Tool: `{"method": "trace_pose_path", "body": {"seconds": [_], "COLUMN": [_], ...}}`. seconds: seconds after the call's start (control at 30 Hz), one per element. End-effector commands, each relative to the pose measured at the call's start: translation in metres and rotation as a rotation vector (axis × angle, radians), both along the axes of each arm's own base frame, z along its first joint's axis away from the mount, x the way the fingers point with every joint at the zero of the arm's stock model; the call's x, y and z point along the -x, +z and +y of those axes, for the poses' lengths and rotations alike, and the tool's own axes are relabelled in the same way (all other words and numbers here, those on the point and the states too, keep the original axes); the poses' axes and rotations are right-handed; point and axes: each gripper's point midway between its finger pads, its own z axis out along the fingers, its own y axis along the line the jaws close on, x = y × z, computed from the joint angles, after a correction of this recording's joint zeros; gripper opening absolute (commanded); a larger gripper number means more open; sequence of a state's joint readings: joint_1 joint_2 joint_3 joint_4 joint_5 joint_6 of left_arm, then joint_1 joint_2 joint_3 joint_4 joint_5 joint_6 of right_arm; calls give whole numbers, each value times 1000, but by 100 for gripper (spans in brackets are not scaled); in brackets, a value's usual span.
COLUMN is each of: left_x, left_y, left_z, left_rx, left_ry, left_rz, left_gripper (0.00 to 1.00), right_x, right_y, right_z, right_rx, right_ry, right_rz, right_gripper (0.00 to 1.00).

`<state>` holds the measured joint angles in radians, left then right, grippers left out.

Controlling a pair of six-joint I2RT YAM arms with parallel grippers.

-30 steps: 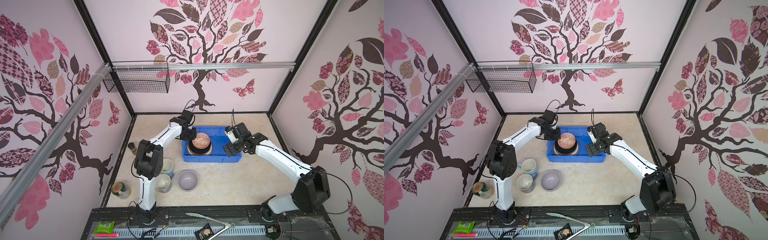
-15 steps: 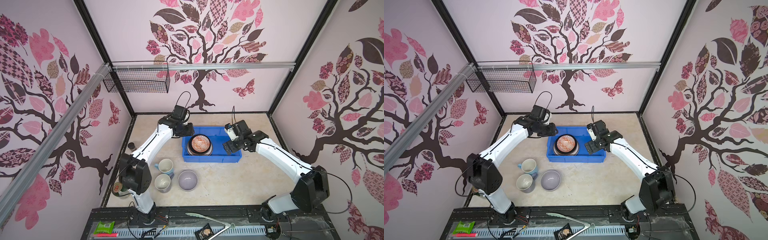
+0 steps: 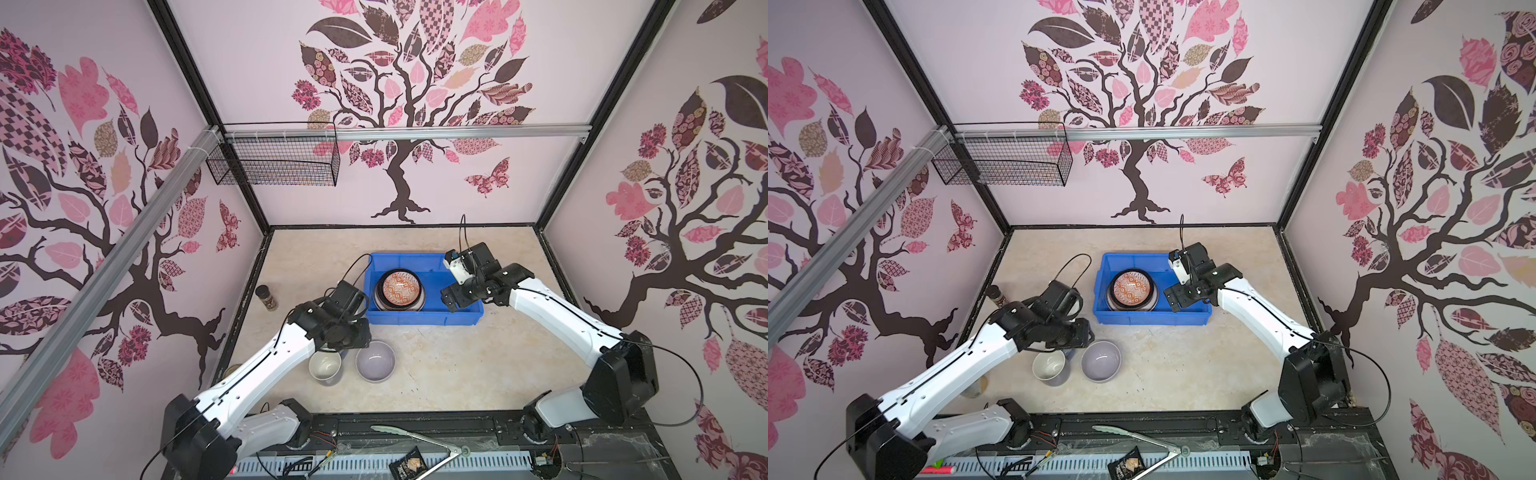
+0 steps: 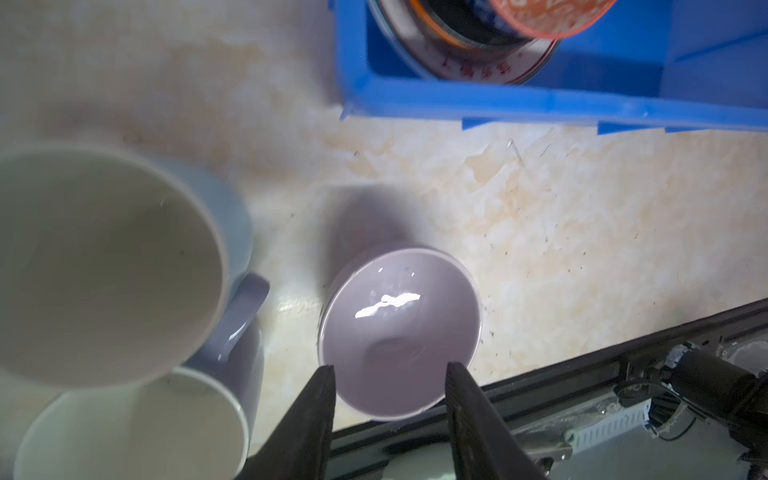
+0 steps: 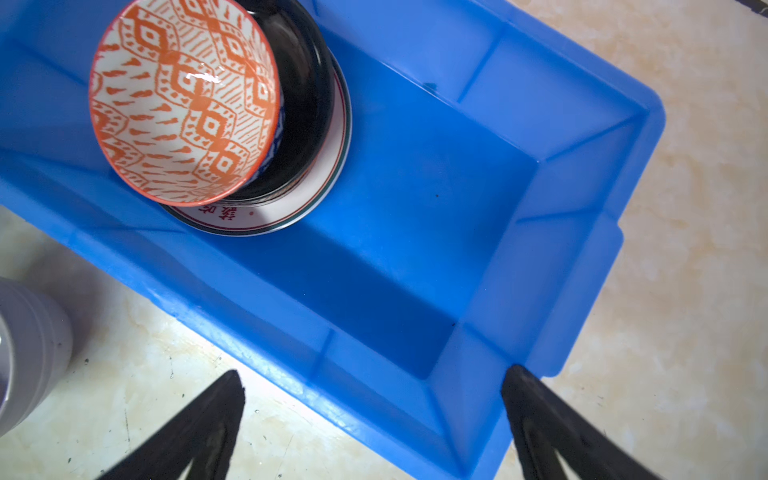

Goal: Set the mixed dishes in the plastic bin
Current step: 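Move the left gripper back to the lavender bowl on the table, then pinch the lavender bowl's rim with the left gripper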

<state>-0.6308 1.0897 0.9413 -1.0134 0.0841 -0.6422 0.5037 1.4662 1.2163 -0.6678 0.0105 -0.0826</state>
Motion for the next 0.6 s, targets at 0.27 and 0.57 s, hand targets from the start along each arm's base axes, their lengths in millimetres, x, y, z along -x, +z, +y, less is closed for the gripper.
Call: {"method": "trace_pose_path", "body": {"seconds": [0.27, 0.57], "left_x": [33, 27], "left_y": [-43, -66], "left_z": [11, 1], "left_rx": [16, -12], "left_ry": [94, 38], "left_rz": [98, 141], "left_gripper": [47, 47], "right_x": [8, 7], "right_y": [7, 9], "right_z": [-2, -9], "right_rx": [10, 39], "right_ry": [-6, -19], "right_rz": [-5, -20], "right_gripper": [100, 100]}}
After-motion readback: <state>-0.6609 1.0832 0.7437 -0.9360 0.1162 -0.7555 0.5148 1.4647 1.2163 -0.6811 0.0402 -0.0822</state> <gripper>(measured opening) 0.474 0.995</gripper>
